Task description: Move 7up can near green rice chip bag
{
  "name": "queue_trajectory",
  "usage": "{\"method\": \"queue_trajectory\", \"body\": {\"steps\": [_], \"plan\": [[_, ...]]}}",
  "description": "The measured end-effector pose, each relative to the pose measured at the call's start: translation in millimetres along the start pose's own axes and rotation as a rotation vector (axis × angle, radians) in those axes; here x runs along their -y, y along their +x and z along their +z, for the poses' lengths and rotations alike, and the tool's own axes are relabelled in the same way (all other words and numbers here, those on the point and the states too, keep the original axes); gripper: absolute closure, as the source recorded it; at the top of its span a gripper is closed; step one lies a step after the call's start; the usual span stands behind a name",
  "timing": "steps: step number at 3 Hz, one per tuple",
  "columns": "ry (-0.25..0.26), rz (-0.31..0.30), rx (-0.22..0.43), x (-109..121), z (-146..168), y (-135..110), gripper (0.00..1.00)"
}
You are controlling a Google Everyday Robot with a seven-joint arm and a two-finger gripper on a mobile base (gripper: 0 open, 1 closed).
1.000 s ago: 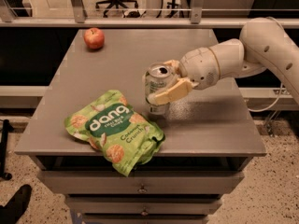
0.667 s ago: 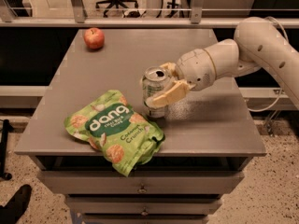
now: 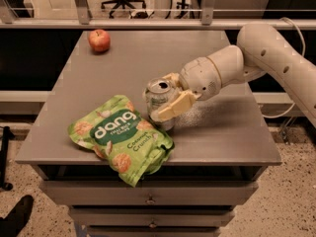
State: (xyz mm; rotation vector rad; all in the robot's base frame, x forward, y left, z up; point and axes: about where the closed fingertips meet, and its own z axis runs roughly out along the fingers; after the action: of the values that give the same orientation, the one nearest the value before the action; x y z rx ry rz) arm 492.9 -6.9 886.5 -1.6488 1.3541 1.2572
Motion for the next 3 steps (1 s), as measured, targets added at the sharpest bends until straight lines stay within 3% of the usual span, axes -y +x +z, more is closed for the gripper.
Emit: {"method": "queue_trajectory", "body": {"steps": [1, 2, 3], "plan": [[-0.012, 0.01, -0.007, 1.2, 3.1, 5.3, 0.11], [0.019, 0.024, -0.032, 3.7, -12.9, 15.5, 0.0], [0.088, 0.026, -0.071, 9.1, -45.8, 26.1, 0.0]]}}
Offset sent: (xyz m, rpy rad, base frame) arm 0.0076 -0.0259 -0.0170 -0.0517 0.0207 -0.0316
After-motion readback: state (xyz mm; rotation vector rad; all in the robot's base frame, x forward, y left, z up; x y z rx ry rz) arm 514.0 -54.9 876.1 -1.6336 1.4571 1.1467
